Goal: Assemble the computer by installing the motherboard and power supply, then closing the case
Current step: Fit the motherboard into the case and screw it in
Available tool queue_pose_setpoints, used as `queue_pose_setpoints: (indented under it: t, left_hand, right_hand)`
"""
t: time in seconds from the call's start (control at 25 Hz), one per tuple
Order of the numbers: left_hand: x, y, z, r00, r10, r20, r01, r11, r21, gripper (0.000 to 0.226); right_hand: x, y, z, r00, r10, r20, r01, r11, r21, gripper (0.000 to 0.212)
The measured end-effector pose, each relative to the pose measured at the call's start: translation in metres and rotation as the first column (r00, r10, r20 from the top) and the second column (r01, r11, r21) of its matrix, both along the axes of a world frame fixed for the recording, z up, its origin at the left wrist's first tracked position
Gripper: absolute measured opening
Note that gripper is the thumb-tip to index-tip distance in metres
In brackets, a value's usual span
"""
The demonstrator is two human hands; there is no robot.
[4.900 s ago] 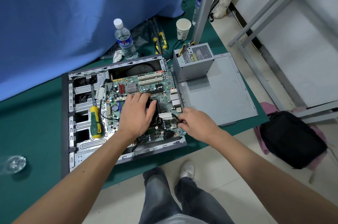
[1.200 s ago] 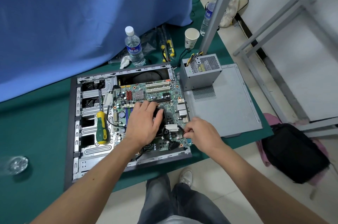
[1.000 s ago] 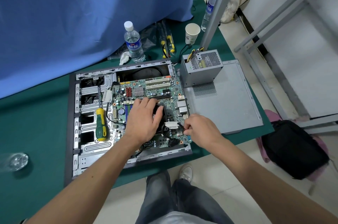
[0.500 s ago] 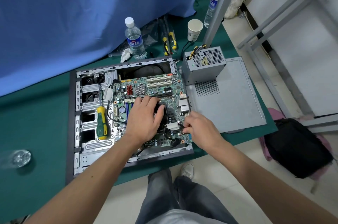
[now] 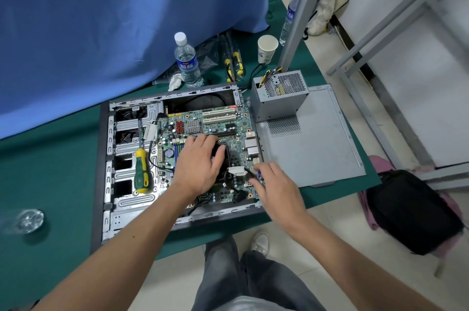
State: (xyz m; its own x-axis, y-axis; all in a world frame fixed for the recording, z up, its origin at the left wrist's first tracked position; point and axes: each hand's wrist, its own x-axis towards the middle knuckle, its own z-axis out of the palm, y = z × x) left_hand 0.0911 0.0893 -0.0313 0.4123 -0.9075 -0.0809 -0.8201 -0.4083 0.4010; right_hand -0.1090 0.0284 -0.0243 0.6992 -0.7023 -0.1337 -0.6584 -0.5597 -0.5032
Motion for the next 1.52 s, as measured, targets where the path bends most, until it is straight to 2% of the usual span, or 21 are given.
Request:
queue_pose_setpoints:
  t: [0.08,0.16,0.2,0.36,0.48,0.52,0.64,0.76,0.88,0.92,1.0,1.08,1.24,1.32,1.44,1.52]
  left_hand:
    - [0.000,-0.001,0.001,1.000,0.000,0.005,0.000,1.000,-0.008,0.052]
    - [0.000,0.000,0.001,1.000,0.002,0.009,-0.002,1.000,-0.011,0.052]
    - [0.000,0.000,0.001,1.000,0.003,0.009,-0.003,1.000,-0.009,0.052]
    - [0.000,0.000,0.001,1.000,-0.002,0.017,0.003,1.000,-0.009,0.051]
    - [0.000,-0.001,0.002,0.999,-0.001,0.037,0.000,1.000,0.015,0.056]
    - [-0.001,-0.001,0.002,0.998,0.001,0.059,-0.003,1.000,0.029,0.056]
    - [-0.007,-0.001,0.004,0.990,0.031,0.137,-0.044,0.995,0.093,0.051]
    - [-0.014,-0.001,0.010,0.981,0.135,0.142,-0.154,0.978,0.137,0.049]
    - [-0.024,0.006,0.014,0.975,0.220,0.030,-0.222,0.970,0.097,0.053]
    - [-0.027,0.009,0.015,0.973,0.226,-0.034,-0.224,0.972,0.074,0.054]
    - [-0.028,0.012,0.017,0.969,0.218,-0.121,-0.211,0.975,0.064,0.058]
    - [-0.024,0.013,0.022,0.968,0.194,-0.159,-0.180,0.979,0.098,0.061]
    - [-0.011,0.021,0.030,0.951,0.123,-0.283,-0.094,0.989,0.114,0.060]
    - [-0.008,0.028,0.034,0.918,0.136,-0.372,-0.114,0.990,0.081,0.057]
    - [-0.004,0.038,0.037,0.850,0.311,-0.425,-0.333,0.943,0.022,0.048]
    - [0.003,0.040,0.038,0.787,0.419,-0.452,-0.442,0.895,0.061,0.038]
  right_hand:
    - [0.000,0.019,0.000,0.999,0.039,0.028,-0.040,0.999,0.010,0.038]
    - [0.008,0.032,-0.006,0.991,0.110,-0.072,-0.105,0.992,0.069,0.046]
    - [0.012,0.036,-0.007,0.991,0.101,-0.084,-0.096,0.993,0.067,0.042]
    - [-0.005,0.032,0.001,0.996,0.040,0.075,-0.045,0.997,0.067,0.024]
    - [-0.034,0.006,0.005,0.994,0.105,0.006,-0.105,0.992,0.068,0.033]
    - [-0.039,-0.004,0.007,0.995,0.096,-0.008,-0.094,0.991,0.099,0.036]
    - [-0.035,-0.033,0.017,0.999,-0.009,0.054,-0.013,0.924,0.381,0.032]
    - [-0.024,-0.045,0.017,0.994,-0.099,0.044,0.065,0.871,0.488,0.022]
    - [-0.011,-0.039,0.017,0.986,-0.166,-0.004,0.144,0.838,0.526,0.034]
    - [-0.006,-0.036,0.016,0.989,-0.146,-0.028,0.143,0.880,0.453,0.032]
    - [0.000,-0.033,0.008,0.993,-0.044,-0.107,0.069,0.969,0.239,0.014]
    - [0.002,-0.030,0.003,0.983,0.053,-0.174,-0.033,0.993,0.116,0.019]
    - [0.005,-0.029,0.005,0.966,0.127,-0.226,-0.116,0.991,0.062,0.024]
    - [0.008,-0.032,0.009,0.952,0.159,-0.262,-0.143,0.987,0.079,0.024]
    - [0.020,-0.035,0.024,0.998,-0.011,-0.059,0.022,0.979,0.200,0.024]
    - [0.037,-0.037,0.034,0.983,-0.169,0.070,0.145,0.953,0.265,0.016]
